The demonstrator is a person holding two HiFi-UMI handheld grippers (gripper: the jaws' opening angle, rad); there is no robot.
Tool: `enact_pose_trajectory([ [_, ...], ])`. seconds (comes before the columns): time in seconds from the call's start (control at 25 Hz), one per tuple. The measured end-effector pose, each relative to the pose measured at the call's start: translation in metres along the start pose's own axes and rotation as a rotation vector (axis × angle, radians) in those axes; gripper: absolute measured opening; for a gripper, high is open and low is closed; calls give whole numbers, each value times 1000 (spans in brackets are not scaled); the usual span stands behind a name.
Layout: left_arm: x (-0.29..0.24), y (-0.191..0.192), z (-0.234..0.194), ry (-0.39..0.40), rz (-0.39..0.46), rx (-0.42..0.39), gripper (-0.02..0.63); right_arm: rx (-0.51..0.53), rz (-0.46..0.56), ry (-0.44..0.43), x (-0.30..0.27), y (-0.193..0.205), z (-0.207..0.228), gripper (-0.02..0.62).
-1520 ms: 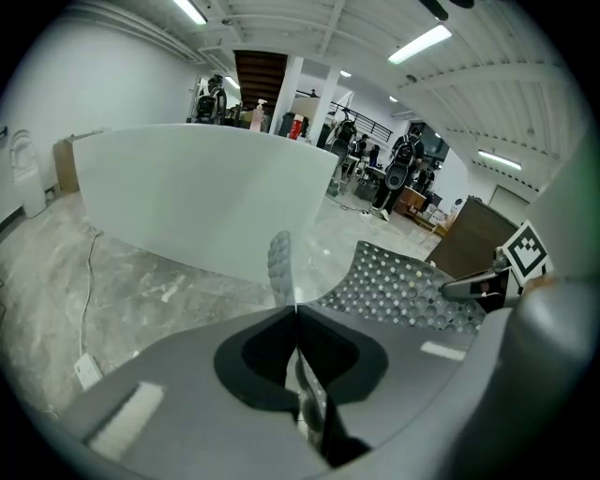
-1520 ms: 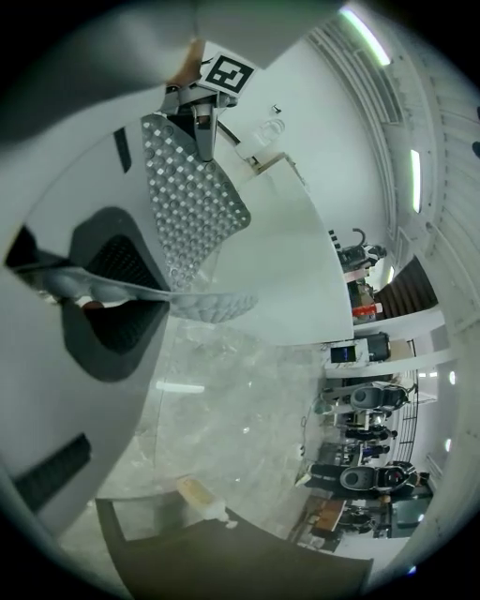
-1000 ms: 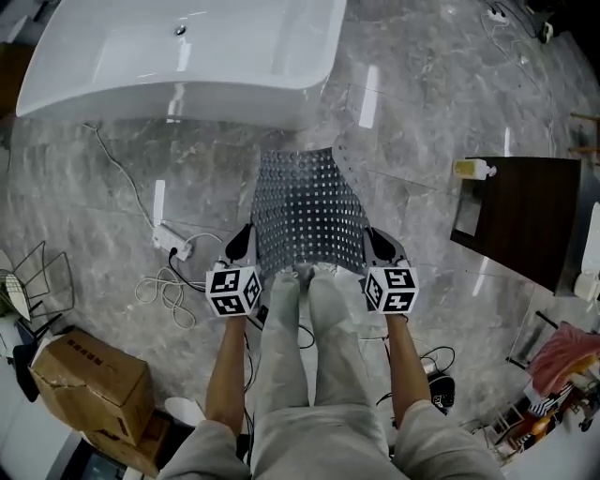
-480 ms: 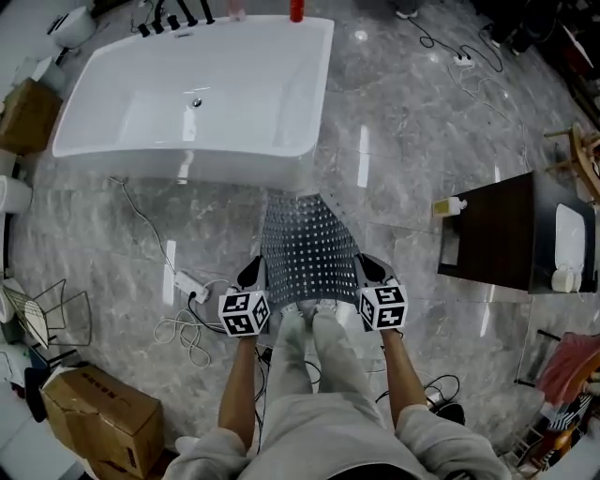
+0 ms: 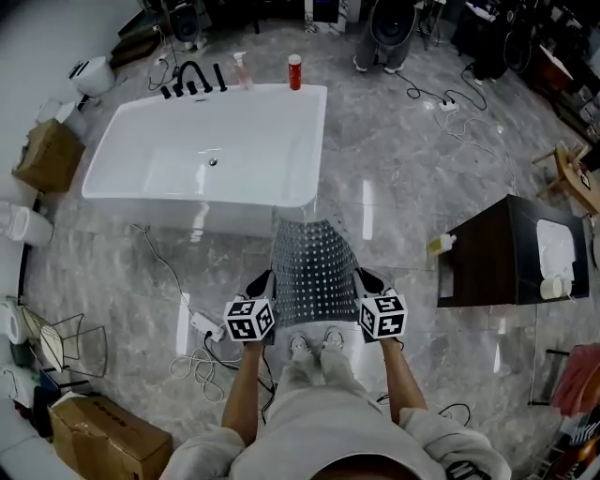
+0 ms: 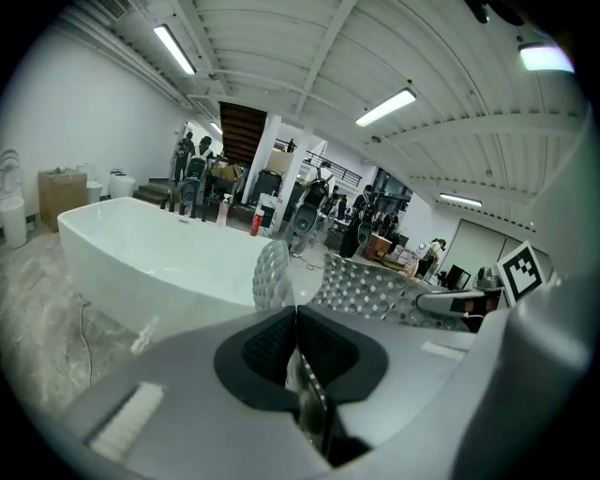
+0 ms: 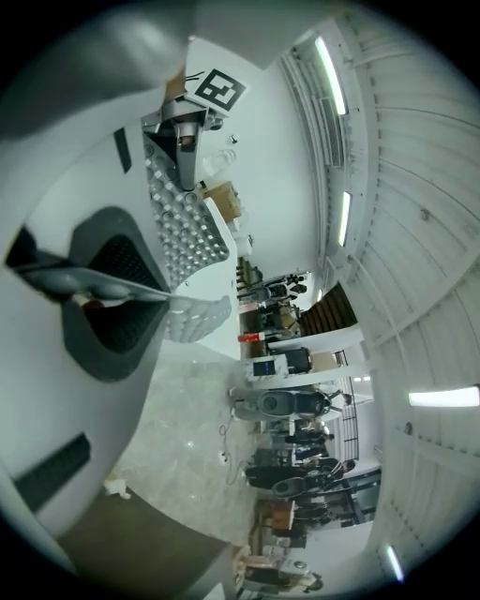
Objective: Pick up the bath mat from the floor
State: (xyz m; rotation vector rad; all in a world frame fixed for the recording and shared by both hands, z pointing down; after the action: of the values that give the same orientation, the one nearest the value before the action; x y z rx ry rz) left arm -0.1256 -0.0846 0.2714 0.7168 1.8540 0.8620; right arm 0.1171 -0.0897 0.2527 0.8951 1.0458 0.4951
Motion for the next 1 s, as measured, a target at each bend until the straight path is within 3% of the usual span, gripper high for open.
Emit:
enact_pose_trajectory([
  [0.48, 31, -100, 33, 48, 134, -87, 18, 31, 174, 5, 41, -89, -8, 28],
  [1.0, 30, -148, 55, 82, 221, -138, 18, 62, 270, 10, 54, -134, 0, 28],
])
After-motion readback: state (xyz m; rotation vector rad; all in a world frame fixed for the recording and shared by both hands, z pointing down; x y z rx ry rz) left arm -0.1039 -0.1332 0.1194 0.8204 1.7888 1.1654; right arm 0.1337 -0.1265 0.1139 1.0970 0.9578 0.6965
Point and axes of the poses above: the fingertips, and each gripper's own axes: x backward along the fingers, z to its right, y out of its underside, the point moved 3 cm from there along x, backward along the fingers, and after that the axes turned 1 degree about -x, right-handed, at the moved point
